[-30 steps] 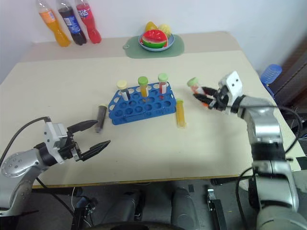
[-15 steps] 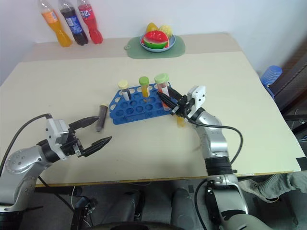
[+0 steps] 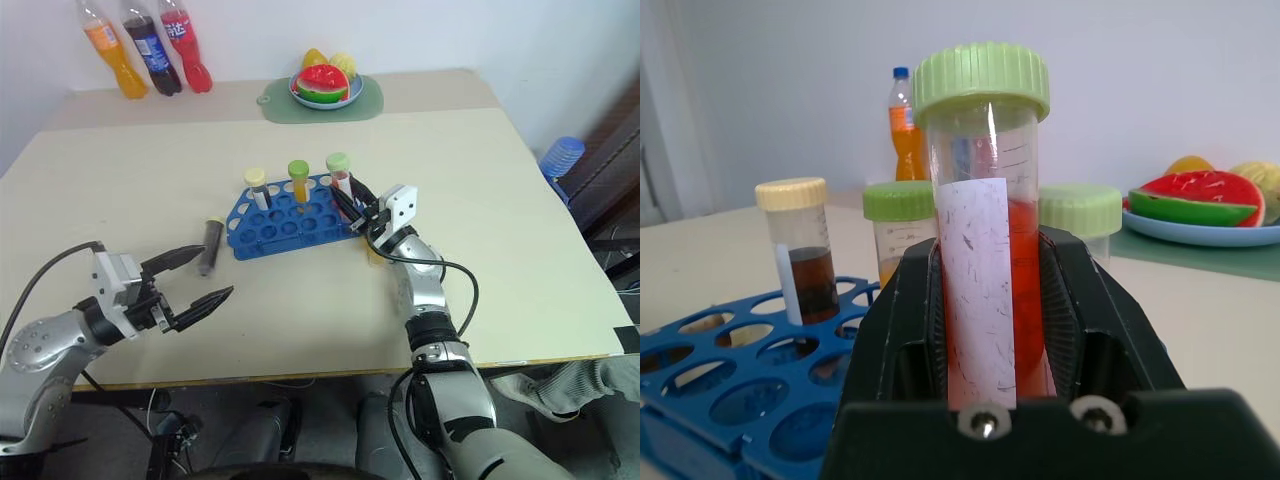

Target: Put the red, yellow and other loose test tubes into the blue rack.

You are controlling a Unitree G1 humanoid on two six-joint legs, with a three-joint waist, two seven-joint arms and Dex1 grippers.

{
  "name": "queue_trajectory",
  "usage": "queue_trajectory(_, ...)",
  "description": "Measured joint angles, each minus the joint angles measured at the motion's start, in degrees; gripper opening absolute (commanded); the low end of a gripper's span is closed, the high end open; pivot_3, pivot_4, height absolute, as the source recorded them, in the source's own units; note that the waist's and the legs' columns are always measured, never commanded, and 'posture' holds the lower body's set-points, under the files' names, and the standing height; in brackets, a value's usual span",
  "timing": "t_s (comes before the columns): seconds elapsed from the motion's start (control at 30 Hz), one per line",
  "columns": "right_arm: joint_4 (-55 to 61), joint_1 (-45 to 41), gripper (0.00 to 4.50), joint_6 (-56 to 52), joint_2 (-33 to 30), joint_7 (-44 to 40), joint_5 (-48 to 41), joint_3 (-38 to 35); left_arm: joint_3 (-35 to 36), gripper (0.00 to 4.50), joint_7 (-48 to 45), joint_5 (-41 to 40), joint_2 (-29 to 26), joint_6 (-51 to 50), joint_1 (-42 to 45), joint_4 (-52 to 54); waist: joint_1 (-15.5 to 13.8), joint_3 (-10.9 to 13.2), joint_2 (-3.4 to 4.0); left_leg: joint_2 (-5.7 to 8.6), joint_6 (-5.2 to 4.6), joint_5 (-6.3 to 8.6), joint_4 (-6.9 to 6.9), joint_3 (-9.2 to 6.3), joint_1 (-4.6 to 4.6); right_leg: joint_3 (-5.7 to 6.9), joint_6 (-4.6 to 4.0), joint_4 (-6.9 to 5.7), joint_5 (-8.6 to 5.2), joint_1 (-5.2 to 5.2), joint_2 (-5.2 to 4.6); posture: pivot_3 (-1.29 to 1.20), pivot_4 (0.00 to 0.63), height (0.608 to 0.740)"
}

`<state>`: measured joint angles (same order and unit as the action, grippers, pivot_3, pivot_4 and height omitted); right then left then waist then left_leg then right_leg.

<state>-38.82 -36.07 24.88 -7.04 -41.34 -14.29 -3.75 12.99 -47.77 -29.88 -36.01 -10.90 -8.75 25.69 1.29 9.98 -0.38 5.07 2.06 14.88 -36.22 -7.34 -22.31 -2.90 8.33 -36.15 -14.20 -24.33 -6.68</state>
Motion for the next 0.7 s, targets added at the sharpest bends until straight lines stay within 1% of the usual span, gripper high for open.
queue_trajectory(0.13,-3.64,-1.35,0.82,3.23,1.42,0.78,0.79,0.05,0.01,4.50,0.30,-0.11,-0.01,-0.09,0.13,0.00,0.66,-0.01,0.00,-0.01,0.01,-0.01,0.01,-0.03,0.02,0.00,-0.01,-0.03,0.00,0.00,0.03,0.00,0.150,0.740)
queue_trajectory(0.2,-4.73,-1.78,1.86,4.19,1.68,0.40,0.64,-0.01,-0.05,4.50,0.43,-0.11,-0.01,-0.15,0.44,0.00,1.17,-0.01,0.00,-0.01,0.01,-0.01,0.03,-0.06,0.03,0.01,-0.01,-0.05,0.00,0.00,0.05,0.00,0.150,0.740)
queue_trajectory(0.23,-5.13,-1.90,2.21,4.32,1.66,0.32,0.66,-0.02,-0.12,4.50,0.45,-0.11,-0.01,-0.16,0.64,0.00,1.25,-0.01,0.00,-0.01,0.01,0.00,0.03,-0.08,0.03,0.01,-0.01,-0.05,0.00,0.00,0.06,0.00,0.150,0.740)
queue_trajectory(0.27,-5.72,-1.85,2.73,4.32,1.44,0.17,0.79,0.01,-0.20,4.50,0.46,-0.11,-0.01,-0.18,0.82,0.00,1.28,-0.01,0.00,-0.01,0.01,-0.01,0.03,-0.08,0.03,0.01,-0.01,-0.04,0.00,0.00,0.06,0.00,0.150,0.740)
queue_trajectory(0.3,-6.11,-1.76,3.13,4.34,1.35,0.06,1.03,0.08,-0.23,4.50,0.48,-0.12,-0.01,-0.22,0.86,0.00,1.29,0.00,0.01,-0.01,0.01,-0.01,0.04,-0.08,0.03,0.01,-0.02,-0.04,0.00,-0.01,0.06,0.00,0.150,0.740)
queue_trajectory(0.33,-5.86,-1.30,3.73,4.49,1.02,0.33,2.03,0.52,-0.36,4.50,0.48,-0.12,0.00,-0.28,1.07,0.00,1.28,0.00,0.02,-0.01,0.02,-0.01,0.05,-0.08,0.03,0.01,-0.02,-0.04,0.00,-0.02,0.06,0.00,0.150,0.740)
queue_trajectory(0.37,-5.69,-1.12,4.21,4.62,0.78,0.45,2.48,0.76,-0.37,4.50,0.48,-0.12,0.00,-0.30,1.12,0.00,1.27,0.00,0.02,-0.01,0.02,-0.01,0.05,-0.08,0.03,0.01,-0.02,-0.04,0.00,-0.02,0.06,0.00,0.150,0.740)
queue_trajectory(0.43,-1.83,0.39,4.21,3.83,-1.02,0.99,4.12,1.89,-0.57,4.50,0.49,-0.11,0.05,-0.33,1.30,0.00,1.12,0.01,0.03,0.00,0.03,-0.02,0.04,-0.09,0.00,0.01,-0.02,-0.03,-0.01,-0.03,0.04,0.00,0.150,0.740)
queue_trajectory(0.5,6.09,3.07,4.21,0.87,-4.23,0.42,4.71,2.97,-0.86,4.50,0.48,-0.07,0.27,-0.30,1.65,-0.10,0.96,0.01,0.02,0.00,0.02,-0.02,0.01,-0.10,-0.03,0.01,-0.02,-0.01,-0.01,-0.03,0.03,0.00,0.150,0.740)
queue_trajectory(0.57,14.96,6.05,4.21,-4.71,-7.33,0.21,4.39,3.35,-1.10,4.50,0.47,0.01,0.61,-0.17,1.95,-0.25,0.91,0.00,0.02,-0.01,0.00,0.00,0.01,-0.10,-0.03,0.01,-0.02,-0.02,-0.01,-0.02,0.03,0.00,0.150,0.740)
queue_trajectory(0.67,32.59,12.78,4.21,-20.53,-13.25,1.51,2.81,3.35,-2.26,4.50,0.46,0.62,1.29,0.15,3.03,-0.92,0.56,0.00,0.03,-0.01,-0.12,0.07,0.01,-0.14,-0.04,0.02,-0.03,-0.02,-0.01,-0.03,0.03,0.00,0.150,0.740)
queue_trajectory(0.7,38.90,15.26,4.21,-28.17,-16.11,2.11,1.64,3.13,-2.79,4.50,0.46,0.76,1.36,0.16,3.36,-1.26,0.26,0.00,0.02,0.00,-0.14,0.08,0.01,-0.14,-0.06,0.02,-0.03,0.00,-0.01,-0.03,0.02,0.00,0.150,0.740)
